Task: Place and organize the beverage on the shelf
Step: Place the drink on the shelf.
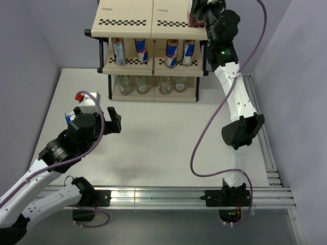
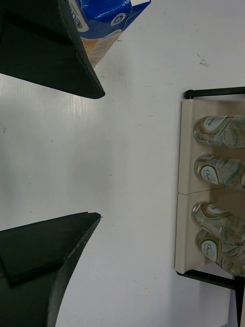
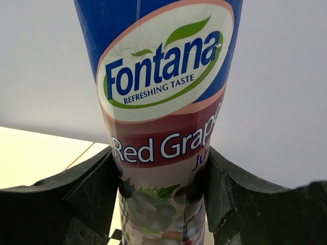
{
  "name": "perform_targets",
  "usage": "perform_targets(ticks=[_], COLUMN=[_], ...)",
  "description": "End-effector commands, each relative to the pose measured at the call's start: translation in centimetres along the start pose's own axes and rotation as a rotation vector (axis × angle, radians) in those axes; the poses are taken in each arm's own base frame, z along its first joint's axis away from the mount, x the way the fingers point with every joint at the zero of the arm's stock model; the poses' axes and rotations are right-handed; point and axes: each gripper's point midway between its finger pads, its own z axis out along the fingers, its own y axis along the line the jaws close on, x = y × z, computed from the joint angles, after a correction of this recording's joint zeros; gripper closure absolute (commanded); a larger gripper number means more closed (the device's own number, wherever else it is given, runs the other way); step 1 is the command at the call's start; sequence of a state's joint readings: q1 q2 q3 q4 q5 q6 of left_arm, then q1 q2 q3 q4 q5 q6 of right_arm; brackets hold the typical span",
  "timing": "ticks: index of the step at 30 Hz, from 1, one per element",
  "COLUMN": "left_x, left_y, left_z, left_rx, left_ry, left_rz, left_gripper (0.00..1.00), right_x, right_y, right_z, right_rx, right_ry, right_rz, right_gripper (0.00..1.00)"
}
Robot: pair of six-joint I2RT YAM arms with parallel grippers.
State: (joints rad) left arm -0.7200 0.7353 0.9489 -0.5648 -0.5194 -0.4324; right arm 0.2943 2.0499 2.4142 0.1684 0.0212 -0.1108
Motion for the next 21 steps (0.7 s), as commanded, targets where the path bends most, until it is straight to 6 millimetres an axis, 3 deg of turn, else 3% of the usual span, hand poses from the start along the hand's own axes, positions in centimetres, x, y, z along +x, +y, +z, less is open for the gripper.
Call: perform_targets(ticks=[1, 12, 15, 17, 21], left_x=[-0.6, -0.1, -0.2, -0.1, 0.0], left_y=[-0.2, 1.4, 1.5, 1.3, 1.3], left_z=[0.0, 0.4, 0.4, 0.4, 0.5], left_rx=[0.020, -0.057, -0.059, -0.049, -0.046], left_ry=[-0.024, -0.017, -0.020, -0.020, -0.018], left_rz=[-0.003, 0.020, 0.021, 0.019, 0.027], left_gripper=[0.00, 0.01, 0.01, 0.00, 0.01], right_x=[-13.2, -9.3, -8.0, -7.3, -6.5], right_y=[-0.4, 1.4, 1.5, 1.6, 1.8], right_z=[-1.5, -0.9, -0.8, -0.9, -0.8], right_rx=[0.052, 0.069, 0.073, 0.069, 0.055], right_ry=[-0.370, -0.256, -0.221, -0.206, -0.184], right_rz=[0.003, 0.020, 0.012, 0.005, -0.007], right_gripper=[1.00, 0.99, 0.92, 0.78, 0.74])
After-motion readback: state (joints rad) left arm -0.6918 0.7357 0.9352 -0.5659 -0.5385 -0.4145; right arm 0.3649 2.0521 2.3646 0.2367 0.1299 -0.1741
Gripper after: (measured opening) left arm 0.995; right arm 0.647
